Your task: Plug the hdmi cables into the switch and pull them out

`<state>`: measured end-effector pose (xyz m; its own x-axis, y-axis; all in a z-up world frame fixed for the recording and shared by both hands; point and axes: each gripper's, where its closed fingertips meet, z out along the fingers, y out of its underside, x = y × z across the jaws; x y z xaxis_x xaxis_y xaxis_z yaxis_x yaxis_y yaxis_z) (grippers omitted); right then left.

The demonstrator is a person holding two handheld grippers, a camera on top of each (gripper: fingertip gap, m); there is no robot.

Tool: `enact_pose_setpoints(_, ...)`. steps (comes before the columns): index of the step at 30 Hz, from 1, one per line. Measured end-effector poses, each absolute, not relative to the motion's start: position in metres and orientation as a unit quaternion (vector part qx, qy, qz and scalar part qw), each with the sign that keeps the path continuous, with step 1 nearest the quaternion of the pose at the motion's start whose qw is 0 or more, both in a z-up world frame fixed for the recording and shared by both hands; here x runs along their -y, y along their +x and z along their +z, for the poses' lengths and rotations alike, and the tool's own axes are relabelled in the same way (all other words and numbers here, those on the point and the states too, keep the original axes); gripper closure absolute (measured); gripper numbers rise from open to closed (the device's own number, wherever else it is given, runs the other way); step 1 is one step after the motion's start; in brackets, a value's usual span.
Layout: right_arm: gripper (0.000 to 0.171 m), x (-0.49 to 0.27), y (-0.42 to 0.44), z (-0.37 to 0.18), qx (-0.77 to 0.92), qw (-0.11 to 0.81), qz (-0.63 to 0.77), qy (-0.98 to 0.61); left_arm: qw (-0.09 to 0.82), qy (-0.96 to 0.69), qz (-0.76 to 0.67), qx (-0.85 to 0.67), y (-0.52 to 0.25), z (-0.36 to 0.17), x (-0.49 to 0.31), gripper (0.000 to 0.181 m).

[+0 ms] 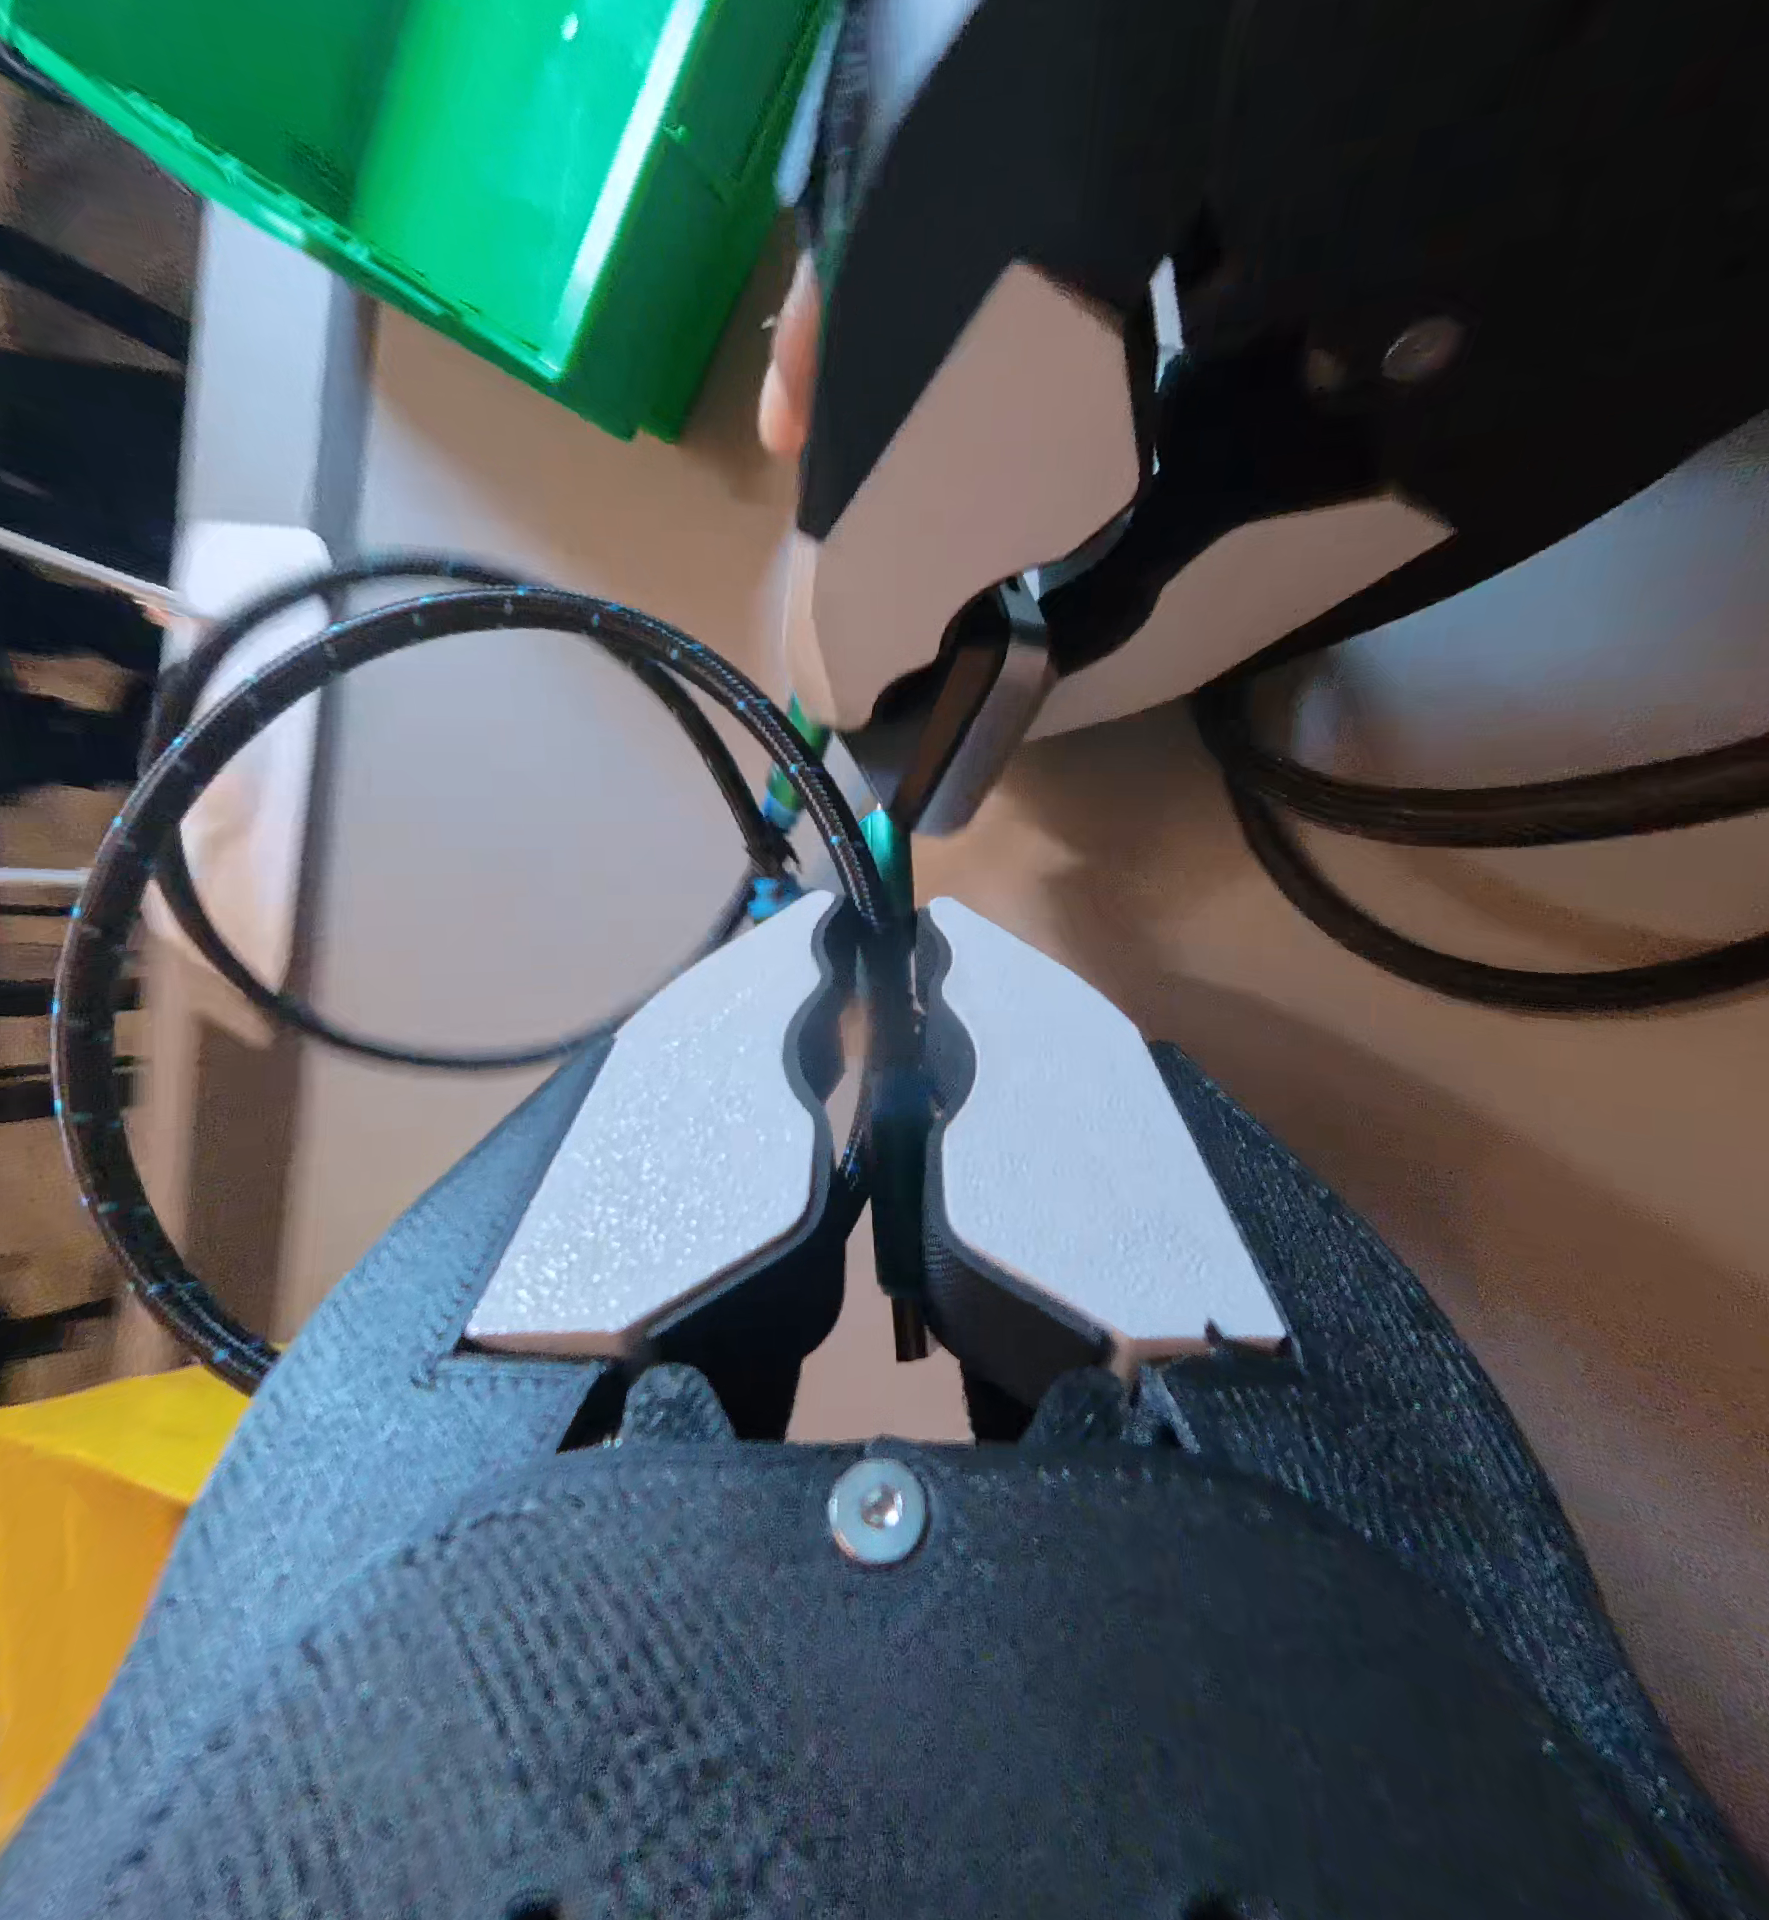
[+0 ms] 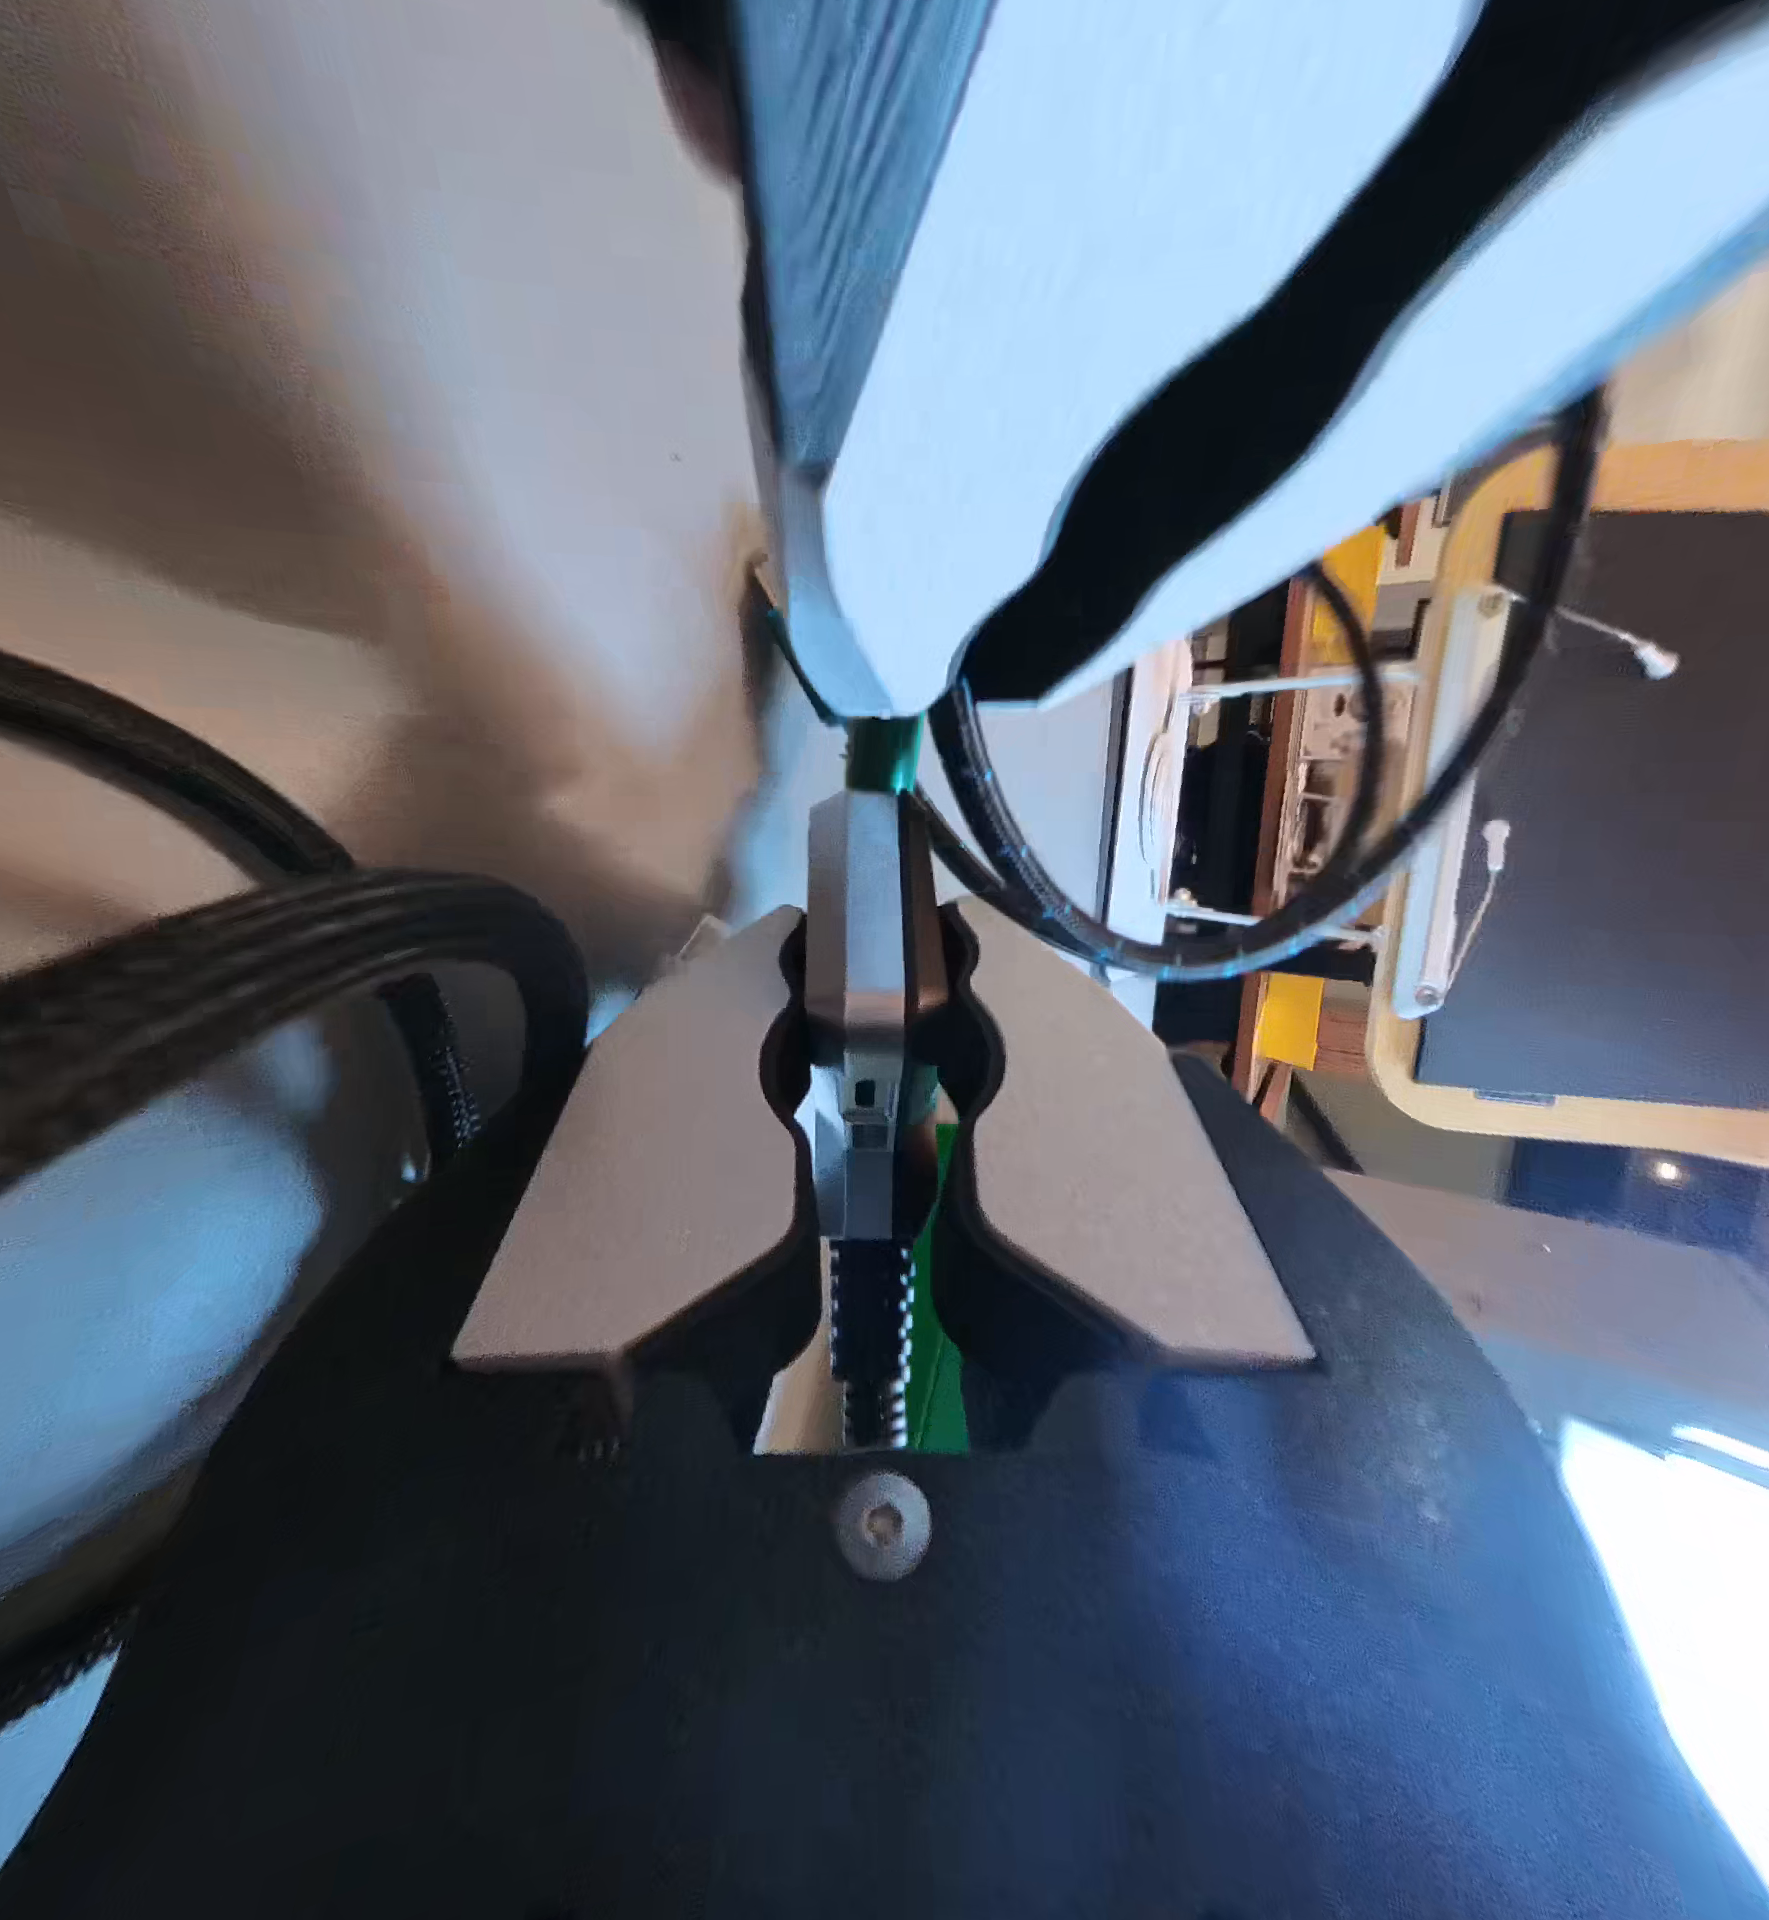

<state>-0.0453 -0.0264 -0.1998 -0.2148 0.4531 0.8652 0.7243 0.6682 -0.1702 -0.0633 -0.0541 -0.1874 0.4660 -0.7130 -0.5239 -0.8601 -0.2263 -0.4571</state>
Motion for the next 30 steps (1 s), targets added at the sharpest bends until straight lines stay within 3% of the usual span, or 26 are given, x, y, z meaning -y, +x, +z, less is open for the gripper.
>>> enact_pose_setpoints(2,0.150,0.026,-0.045,-0.202,0.769,0.496,-0.134,-0.381,0.353,-0.764,0.129,-0.524,-0.064,-0.189,0.053,0.170)
enact_pose_setpoints(12,0.150,0.056,-0.034,-0.169,0.767,0.546,0.119,-0.315,0.452,-0.676,-0.016,-0.581,-0.055,-0.159,0.079,0.170)
enact_pose_setpoints(23,0.149,0.061,-0.033,-0.168,0.764,0.544,0.147,-0.314,0.463,-0.697,-0.105,-0.537,-0.050,-0.153,0.086,0.169)
enact_pose_setpoints(30,0.149,0.061,-0.033,-0.173,0.771,0.535,0.143,-0.315,0.445,-0.711,-0.065,-0.541,-0.052,-0.163,0.082,0.169)
